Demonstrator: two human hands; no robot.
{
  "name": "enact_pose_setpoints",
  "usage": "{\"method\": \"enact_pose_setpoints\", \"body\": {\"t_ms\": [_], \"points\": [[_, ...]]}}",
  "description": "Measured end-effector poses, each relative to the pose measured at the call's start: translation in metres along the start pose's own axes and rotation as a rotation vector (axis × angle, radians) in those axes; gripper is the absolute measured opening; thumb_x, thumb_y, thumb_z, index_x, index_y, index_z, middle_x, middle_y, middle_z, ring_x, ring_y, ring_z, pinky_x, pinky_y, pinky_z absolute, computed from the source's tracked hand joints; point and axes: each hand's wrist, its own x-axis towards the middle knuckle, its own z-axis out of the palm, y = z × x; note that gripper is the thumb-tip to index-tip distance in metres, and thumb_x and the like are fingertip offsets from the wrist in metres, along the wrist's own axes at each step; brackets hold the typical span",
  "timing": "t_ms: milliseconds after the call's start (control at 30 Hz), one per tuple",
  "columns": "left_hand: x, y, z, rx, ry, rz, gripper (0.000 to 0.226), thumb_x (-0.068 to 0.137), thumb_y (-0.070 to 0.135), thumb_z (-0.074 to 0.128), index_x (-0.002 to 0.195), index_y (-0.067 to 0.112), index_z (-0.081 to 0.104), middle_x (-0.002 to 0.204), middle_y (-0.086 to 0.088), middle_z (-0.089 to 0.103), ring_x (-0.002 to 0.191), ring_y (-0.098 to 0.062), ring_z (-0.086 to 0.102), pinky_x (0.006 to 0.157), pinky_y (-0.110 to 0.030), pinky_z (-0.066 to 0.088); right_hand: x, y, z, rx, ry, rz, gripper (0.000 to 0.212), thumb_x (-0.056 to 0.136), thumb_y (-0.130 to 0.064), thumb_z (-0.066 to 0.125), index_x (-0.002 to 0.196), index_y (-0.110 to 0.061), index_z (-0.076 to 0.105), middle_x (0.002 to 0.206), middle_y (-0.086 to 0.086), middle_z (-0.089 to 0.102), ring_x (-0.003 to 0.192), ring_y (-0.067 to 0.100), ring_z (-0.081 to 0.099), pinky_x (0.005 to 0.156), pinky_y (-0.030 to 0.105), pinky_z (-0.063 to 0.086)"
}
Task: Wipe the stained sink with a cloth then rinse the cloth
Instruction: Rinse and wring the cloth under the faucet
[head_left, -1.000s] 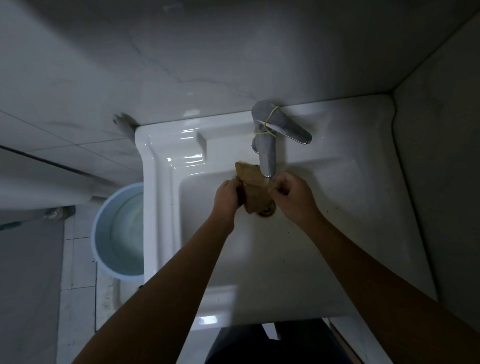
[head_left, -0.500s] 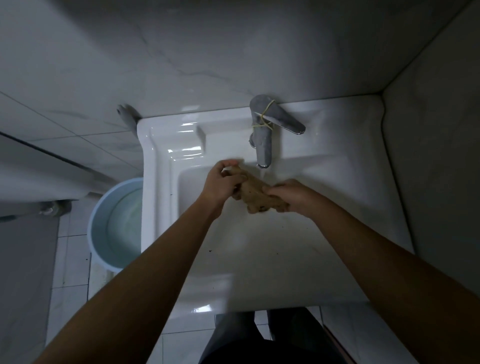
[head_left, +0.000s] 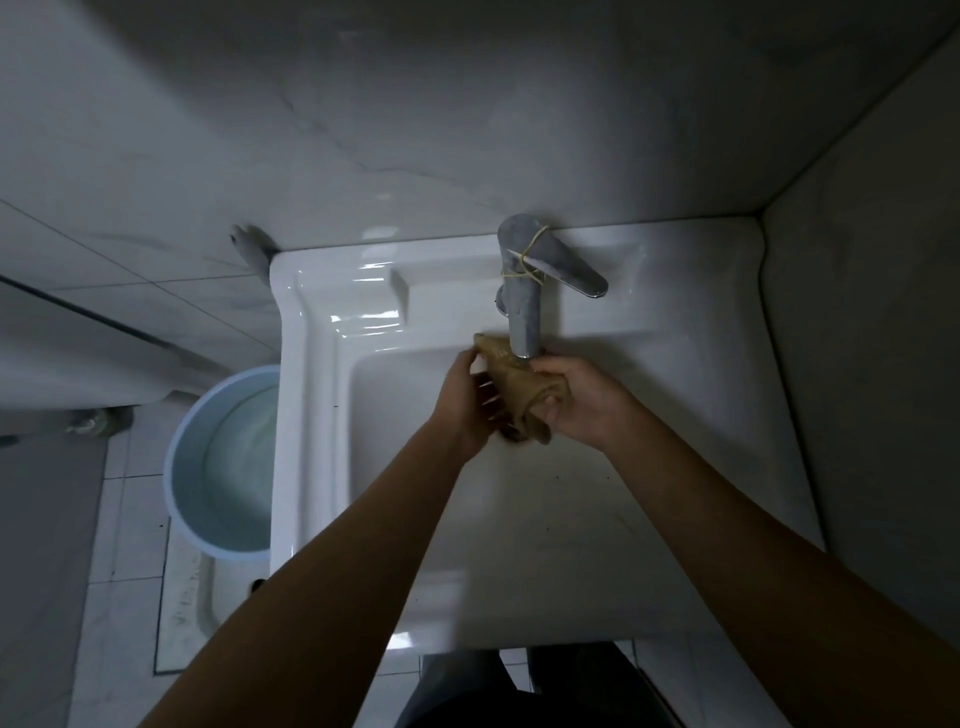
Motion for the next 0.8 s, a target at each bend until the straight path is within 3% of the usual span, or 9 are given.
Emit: {"method": "enact_pose_setpoints", "body": {"t_ms": [100,167,233,333,400,467,567,700,800], "points": [[0.000,0.002,0.001,0.027,-0.092,0.001,0.049,0.101,0.039,0.048,0.127,0.000,0.063,0.094,-0.008,0.074,0.084,-0.022,0.071,0.066,-0.027,0.058,0.004,-0.001,-0.012,-0.285,0.136,-0.087,0.027,0.093,-0.007,0.053,0.112,-0.013,0.071,0.088,0.005,0.068,0.073,0.018,0.057,0.059,0.024,0.040],[0.003,0.000,-0.002,0.093,-0.055,0.055,0.043,0.100,0.028,0.055,0.132,0.000,0.063,0.102,-0.011,0.073,0.086,-0.024,0.070,0.064,-0.027,0.057,0.006,-0.004,-0.021,-0.650,0.329,-0.195,0.025,0.095,-0.009,0.050,0.104,-0.020,0.071,0.076,0.001,0.067,0.067,0.019,0.059,0.051,0.022,0.047],[0.006,0.000,-0.005,0.135,-0.019,0.094,0.032,0.096,0.020,0.062,0.122,0.003,0.069,0.108,-0.016,0.072,0.089,-0.026,0.069,0.066,-0.030,0.057,0.012,-0.005,-0.035,-0.957,0.448,-0.294,0.020,0.097,-0.016,0.048,0.102,-0.019,0.068,0.082,0.008,0.065,0.073,0.027,0.063,0.058,0.032,0.053],[0.005,0.006,-0.006,0.348,0.014,0.225,0.007,0.093,0.016,0.068,0.094,0.012,0.074,0.094,-0.013,0.071,0.084,-0.027,0.066,0.071,-0.034,0.057,0.020,0.000,-0.049,-1.221,0.578,-0.361,0.026,0.100,-0.028,0.047,0.095,-0.011,0.066,0.092,0.014,0.066,0.087,0.031,0.062,0.074,0.036,0.046],[0.004,0.011,-0.004,0.531,0.114,0.345,0.010,0.092,0.018,0.071,0.082,0.016,0.071,0.088,-0.010,0.071,0.083,-0.023,0.067,0.073,-0.036,0.059,0.021,0.003,-0.051,-1.166,0.603,-0.433,0.032,0.101,-0.031,0.047,0.092,-0.007,0.067,0.090,0.014,0.068,0.086,0.030,0.062,0.075,0.037,0.047],[0.006,0.015,-0.008,0.576,0.218,0.422,0.013,0.090,0.021,0.074,0.081,0.011,0.071,0.087,-0.011,0.073,0.081,-0.020,0.067,0.077,-0.038,0.060,0.017,0.003,-0.048,-1.044,0.571,-0.519,0.034,0.101,-0.028,0.049,0.076,-0.008,0.061,0.073,0.007,0.061,0.072,0.022,0.057,0.068,0.035,0.043],[0.011,0.013,-0.015,0.555,0.279,0.439,0.021,0.091,0.026,0.073,0.081,0.008,0.070,0.085,-0.012,0.070,0.082,-0.022,0.065,0.079,-0.041,0.060,0.015,0.005,-0.038,-0.689,0.475,-0.424,0.030,0.100,-0.026,0.052,0.078,-0.011,0.066,0.076,0.003,0.062,0.073,0.014,0.055,0.072,0.032,0.046],[0.013,0.002,-0.006,0.249,0.178,0.186,0.019,0.099,0.035,0.059,0.100,0.018,0.068,0.109,-0.010,0.069,0.103,-0.025,0.064,0.081,-0.040,0.057,0.028,0.011,-0.019,-0.312,0.317,-0.158,0.021,0.094,-0.033,0.056,0.092,-0.024,0.075,0.099,0.007,0.074,0.094,0.025,0.068,0.082,0.040,0.054],[0.014,-0.003,-0.002,-0.002,0.059,-0.038,0.037,0.096,0.043,0.057,0.110,0.011,0.069,0.105,-0.013,0.068,0.097,-0.029,0.066,0.079,-0.039,0.055,0.027,0.009,-0.009,-0.094,0.110,-0.029,0.026,0.099,-0.019,0.054,0.120,-0.012,0.068,0.104,0.009,0.075,0.091,0.022,0.072,0.072,0.033,0.059]]}}
